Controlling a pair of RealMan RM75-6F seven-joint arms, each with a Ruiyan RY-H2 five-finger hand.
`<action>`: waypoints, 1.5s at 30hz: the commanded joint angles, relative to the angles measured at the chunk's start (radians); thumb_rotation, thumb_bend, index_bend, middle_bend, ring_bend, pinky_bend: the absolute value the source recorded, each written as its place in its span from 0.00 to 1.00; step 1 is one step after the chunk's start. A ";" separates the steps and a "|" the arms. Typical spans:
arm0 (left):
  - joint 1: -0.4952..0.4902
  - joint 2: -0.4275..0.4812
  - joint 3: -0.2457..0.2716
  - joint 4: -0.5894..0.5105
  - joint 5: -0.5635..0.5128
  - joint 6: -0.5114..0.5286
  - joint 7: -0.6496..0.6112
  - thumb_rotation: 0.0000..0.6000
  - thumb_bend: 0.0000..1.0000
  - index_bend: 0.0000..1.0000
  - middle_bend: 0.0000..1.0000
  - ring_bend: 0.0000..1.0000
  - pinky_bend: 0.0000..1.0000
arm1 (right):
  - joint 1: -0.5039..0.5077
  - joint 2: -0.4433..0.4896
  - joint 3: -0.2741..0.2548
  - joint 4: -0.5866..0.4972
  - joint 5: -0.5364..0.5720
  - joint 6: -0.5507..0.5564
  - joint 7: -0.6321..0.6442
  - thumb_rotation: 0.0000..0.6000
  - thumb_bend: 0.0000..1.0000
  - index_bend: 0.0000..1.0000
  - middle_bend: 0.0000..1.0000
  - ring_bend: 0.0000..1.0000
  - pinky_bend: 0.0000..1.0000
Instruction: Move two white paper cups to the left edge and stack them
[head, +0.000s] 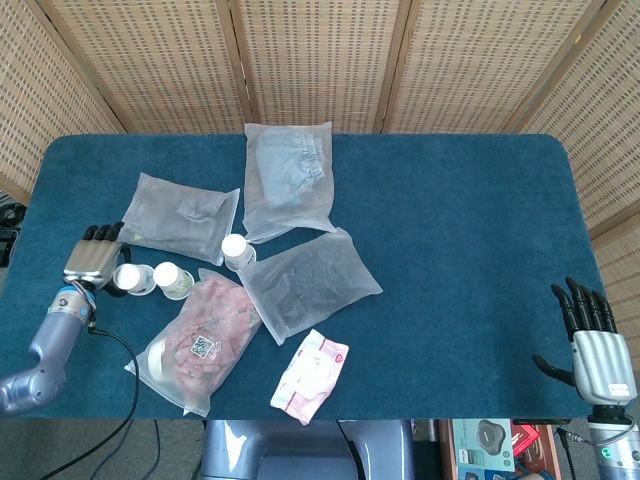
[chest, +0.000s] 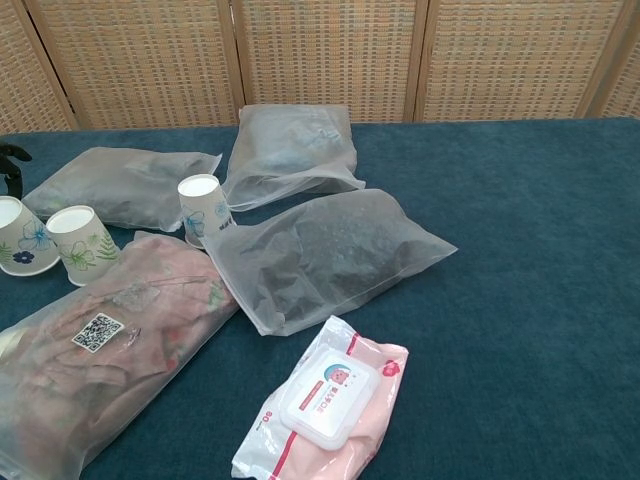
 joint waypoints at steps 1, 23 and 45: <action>-0.005 -0.017 0.003 0.015 -0.014 0.002 0.010 1.00 0.17 0.46 0.00 0.00 0.00 | 0.000 0.000 0.000 0.000 0.000 0.001 0.000 1.00 0.09 0.00 0.00 0.00 0.00; 0.007 -0.074 -0.011 0.048 -0.008 0.051 0.009 1.00 0.17 0.27 0.00 0.00 0.00 | 0.001 -0.001 -0.002 0.000 0.001 -0.003 -0.003 1.00 0.09 0.00 0.00 0.00 0.00; 0.079 0.192 -0.099 -0.251 0.205 0.134 -0.185 1.00 0.17 0.18 0.00 0.00 0.00 | 0.001 -0.001 -0.004 -0.002 -0.002 -0.004 -0.009 1.00 0.09 0.00 0.00 0.00 0.00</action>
